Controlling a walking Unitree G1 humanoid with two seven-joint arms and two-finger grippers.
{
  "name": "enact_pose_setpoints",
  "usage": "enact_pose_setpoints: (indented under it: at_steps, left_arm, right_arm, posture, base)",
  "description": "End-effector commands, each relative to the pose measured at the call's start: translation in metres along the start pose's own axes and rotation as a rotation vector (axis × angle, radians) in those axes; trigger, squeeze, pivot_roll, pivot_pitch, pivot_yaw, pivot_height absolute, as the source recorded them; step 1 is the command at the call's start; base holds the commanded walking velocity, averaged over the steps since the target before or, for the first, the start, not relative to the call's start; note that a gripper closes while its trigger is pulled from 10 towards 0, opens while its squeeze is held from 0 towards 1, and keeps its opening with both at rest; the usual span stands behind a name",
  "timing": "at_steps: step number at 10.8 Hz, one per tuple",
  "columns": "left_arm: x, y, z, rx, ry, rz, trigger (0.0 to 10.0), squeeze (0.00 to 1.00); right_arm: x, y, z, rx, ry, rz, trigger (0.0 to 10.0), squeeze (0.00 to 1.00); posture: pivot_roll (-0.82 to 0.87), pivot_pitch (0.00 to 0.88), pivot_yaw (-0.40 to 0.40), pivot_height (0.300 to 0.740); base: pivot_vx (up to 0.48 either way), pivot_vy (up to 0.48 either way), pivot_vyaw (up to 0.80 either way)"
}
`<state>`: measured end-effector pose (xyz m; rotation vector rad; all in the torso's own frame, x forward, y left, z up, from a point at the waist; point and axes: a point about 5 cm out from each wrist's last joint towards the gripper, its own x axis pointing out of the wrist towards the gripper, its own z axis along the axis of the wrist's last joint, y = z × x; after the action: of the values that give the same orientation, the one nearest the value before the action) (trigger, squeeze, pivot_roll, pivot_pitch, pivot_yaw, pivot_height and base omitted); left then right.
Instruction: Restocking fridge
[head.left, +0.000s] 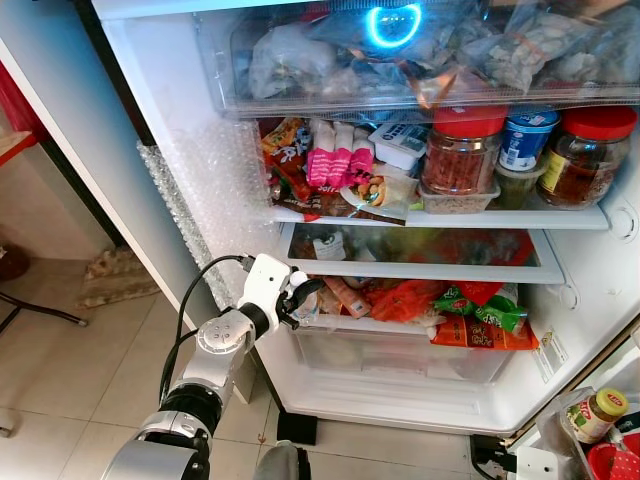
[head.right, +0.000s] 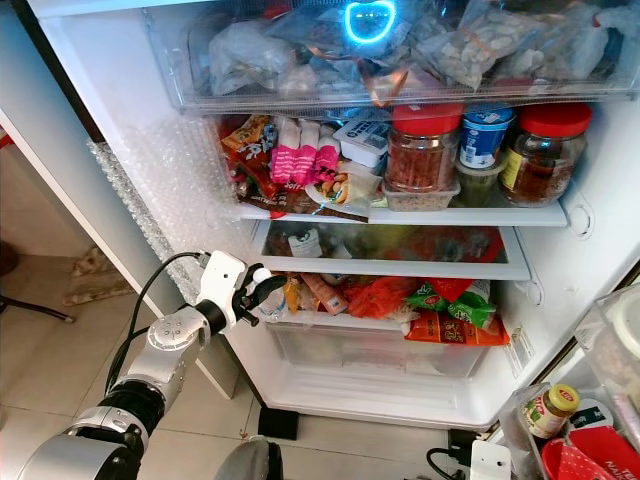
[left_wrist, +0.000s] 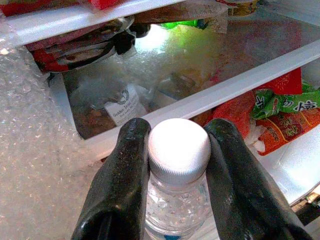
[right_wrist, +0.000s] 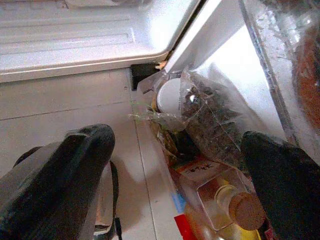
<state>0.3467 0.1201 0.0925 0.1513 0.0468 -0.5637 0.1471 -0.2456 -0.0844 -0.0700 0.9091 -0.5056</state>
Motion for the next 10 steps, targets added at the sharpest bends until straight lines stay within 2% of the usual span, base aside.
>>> enact_pose_setpoints:
  at_steps: [1, 9, 10]
  left_arm:
    - [-0.001, 0.006, 0.001, 0.015, 0.008, 0.014, 10.0, 0.00]
    - [-0.001, 0.006, 0.000, 0.014, 0.015, -0.002, 10.0, 0.00]
    - [-0.001, 0.006, 0.000, 0.016, 0.016, -0.004, 10.0, 0.00]
  right_arm:
    - [0.000, -0.005, 0.001, 0.022, -0.017, -0.037, 10.0, 0.00]
    - [-0.001, -0.007, 0.000, 0.021, -0.026, -0.120, 10.0, 0.00]
    - [0.009, -0.064, 0.016, 0.056, -0.034, -0.166, 10.0, 0.00]
  posture:
    - [0.01, 0.000, 0.094, 0.649]
    - [0.01, 0.000, 0.093, 0.649]
    - [0.01, 0.000, 0.093, 0.649]
  base:
    - [0.000, 0.000, 0.00]
    - [0.000, 0.000, 0.00]
    - [0.000, 0.000, 0.00]
